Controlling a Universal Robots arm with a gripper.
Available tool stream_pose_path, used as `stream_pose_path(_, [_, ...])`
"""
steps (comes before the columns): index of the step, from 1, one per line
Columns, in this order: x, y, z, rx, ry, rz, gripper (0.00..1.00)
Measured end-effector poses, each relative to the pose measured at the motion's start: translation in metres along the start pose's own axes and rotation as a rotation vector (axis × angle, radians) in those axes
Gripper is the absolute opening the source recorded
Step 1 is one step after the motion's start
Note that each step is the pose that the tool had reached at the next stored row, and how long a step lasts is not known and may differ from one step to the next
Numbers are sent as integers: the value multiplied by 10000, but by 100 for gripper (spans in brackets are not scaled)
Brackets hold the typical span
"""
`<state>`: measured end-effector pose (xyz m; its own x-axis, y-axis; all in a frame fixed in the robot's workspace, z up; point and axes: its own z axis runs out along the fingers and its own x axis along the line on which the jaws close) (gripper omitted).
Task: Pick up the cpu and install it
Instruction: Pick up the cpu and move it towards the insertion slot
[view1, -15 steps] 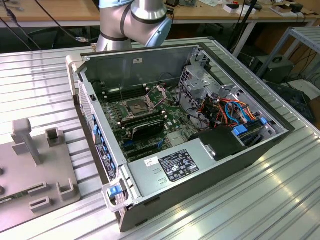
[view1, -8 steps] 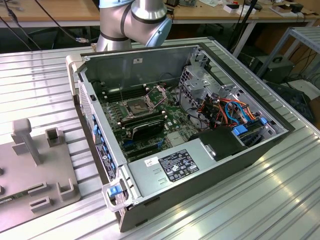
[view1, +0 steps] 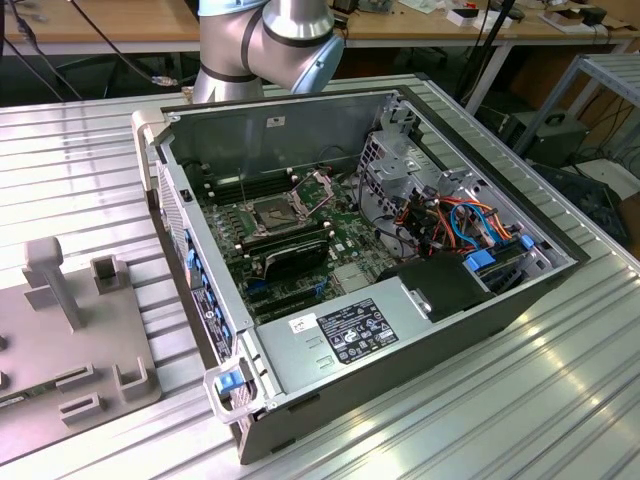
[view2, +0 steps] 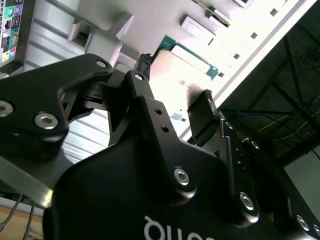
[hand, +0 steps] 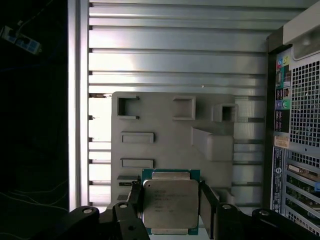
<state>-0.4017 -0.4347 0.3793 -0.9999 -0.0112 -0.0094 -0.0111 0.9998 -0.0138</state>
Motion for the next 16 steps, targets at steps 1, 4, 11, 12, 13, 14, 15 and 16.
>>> stream_pose_path(1, [-1,0,0,0,0,1,55])
stream_pose_path(4, [-2,0,-1,1,1,0,55])
stream_pose_path(11, [-9,0,0,0,0,0,55])
stream_pose_path(12, [-16,0,0,1,1,0,55])
stream_pose_path(13, [-25,0,-1,1,1,0,55])
stream_pose_path(14, [-35,0,0,1,1,0,55])
stream_pose_path(15, [-44,0,0,1,0,0,55])
stream_pose_path(16, [-49,0,0,1,1,0,55])
